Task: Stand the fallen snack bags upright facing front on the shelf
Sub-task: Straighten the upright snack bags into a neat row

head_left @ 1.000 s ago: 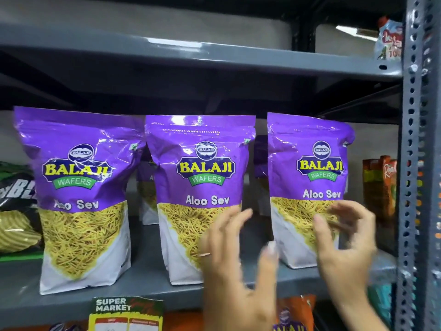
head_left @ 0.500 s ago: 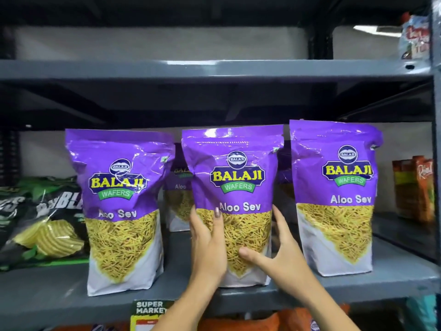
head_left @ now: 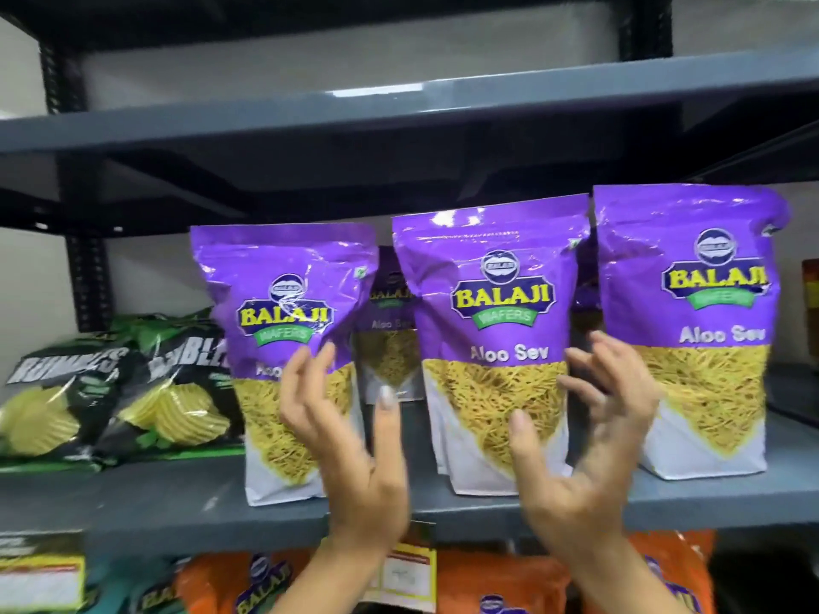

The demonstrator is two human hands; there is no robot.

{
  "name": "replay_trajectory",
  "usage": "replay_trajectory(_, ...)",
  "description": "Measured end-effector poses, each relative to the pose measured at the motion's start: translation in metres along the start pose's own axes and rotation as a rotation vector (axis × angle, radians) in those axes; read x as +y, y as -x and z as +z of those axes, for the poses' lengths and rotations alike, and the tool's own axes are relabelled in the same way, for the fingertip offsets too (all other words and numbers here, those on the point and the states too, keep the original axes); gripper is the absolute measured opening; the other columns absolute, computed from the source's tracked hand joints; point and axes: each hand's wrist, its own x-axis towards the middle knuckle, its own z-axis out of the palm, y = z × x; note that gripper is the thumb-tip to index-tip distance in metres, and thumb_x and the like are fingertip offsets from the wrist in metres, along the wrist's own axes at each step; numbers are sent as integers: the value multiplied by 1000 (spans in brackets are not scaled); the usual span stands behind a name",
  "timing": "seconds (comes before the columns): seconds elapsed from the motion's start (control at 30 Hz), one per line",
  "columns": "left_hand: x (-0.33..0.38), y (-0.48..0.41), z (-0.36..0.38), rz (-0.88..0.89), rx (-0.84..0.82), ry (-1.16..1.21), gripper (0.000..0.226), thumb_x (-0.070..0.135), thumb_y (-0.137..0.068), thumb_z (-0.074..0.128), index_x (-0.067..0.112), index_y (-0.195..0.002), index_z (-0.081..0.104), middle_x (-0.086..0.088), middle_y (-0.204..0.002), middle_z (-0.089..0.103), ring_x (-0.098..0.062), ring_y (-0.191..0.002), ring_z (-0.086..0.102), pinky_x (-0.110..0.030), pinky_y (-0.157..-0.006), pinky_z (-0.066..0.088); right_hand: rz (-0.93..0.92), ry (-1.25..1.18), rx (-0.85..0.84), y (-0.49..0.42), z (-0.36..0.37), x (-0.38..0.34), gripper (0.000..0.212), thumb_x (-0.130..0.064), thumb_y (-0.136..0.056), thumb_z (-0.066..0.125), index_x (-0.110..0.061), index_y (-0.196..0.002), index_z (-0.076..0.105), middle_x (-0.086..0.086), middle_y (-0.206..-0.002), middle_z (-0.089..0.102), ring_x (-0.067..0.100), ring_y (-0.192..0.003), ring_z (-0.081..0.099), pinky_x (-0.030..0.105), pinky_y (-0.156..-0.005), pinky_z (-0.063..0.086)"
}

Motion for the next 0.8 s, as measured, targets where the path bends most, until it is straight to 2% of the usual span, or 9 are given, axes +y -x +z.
replay_trajectory(0.07,-23,-22,-29,26,133,-88,57,24,-88,51,0,-138,37,-25,-145,27,-11,-140,26,-30,-118,21,38,-100,-138,7,31,-16,61,-22,-80,65,-34,-135,41,-4,-131,49,28,-112,56,39,-88,49)
replay_trajectory(0.13,-50,-43,-51,-104,185,-158,63,28,-87,50,-7,-137,37,-30,-144,31,-22,-141,28,-38,-119,19,215,-92,-350,15,66,-26,60,-32,-79,67,-36,-133,41,-9,-126,51,18,-117,55,38,-93,49)
replay_trajectory(0.23,-90,-62,-67,-479,175,-178,59,30,-93,50,-3,-141,37,-26,-148,36,-36,-141,29,-42,-118,18,628,-44,-665,20,106,-24,84,-53,-75,67,-30,-146,29,-8,-149,41,4,-137,37,29,-112,35)
replay_trajectory(0.3,-106,-67,-65,-783,114,121,57,38,-97,45,2,-140,42,-24,-146,45,-37,-138,40,-47,-117,28,866,-118,-770,20,123,-19,86,-55,-75,68,-26,-147,32,-4,-152,43,3,-135,38,20,-108,28)
replay_trajectory(0.37,-109,-68,-61,-987,63,385,57,49,-95,43,7,-131,56,-22,-132,60,-38,-126,55,-54,-110,40,963,-212,-800,23,131,-12,56,-51,-78,68,-32,-127,51,-4,-139,59,4,-122,54,25,-108,37)
replay_trajectory(0.43,-110,-66,-58,-974,27,304,50,55,-92,45,13,-102,70,-13,-108,72,-34,-107,66,-52,-101,49,983,-262,-775,27,135,-10,41,-49,-78,68,-22,-110,66,-2,-120,72,7,-109,65,37,-105,47)
replay_trajectory(0.53,-107,-62,-57,-940,23,194,45,59,-88,47,20,-81,68,-5,-93,73,-29,-98,68,-48,-97,52,986,-277,-701,30,133,-12,54,-54,-74,70,-14,-111,69,-2,-112,74,12,-107,67,42,-102,49)
replay_trajectory(0.7,-104,-58,-54,-925,14,131,48,63,-87,45,21,-86,68,-12,-106,73,-33,-104,66,-53,-100,49,995,-311,-631,32,127,-17,99,-74,-54,68,-13,-132,57,5,-132,65,18,-124,59,43,-109,43)
replay_trajectory(0.8,-104,-57,-53,-910,27,126,45,61,-88,44,23,-79,67,-11,-100,73,-33,-102,67,-53,-98,50,991,-332,-595,31,127,-18,79,-52,-71,73,-16,-138,51,-1,-134,61,13,-125,57,36,-110,42)
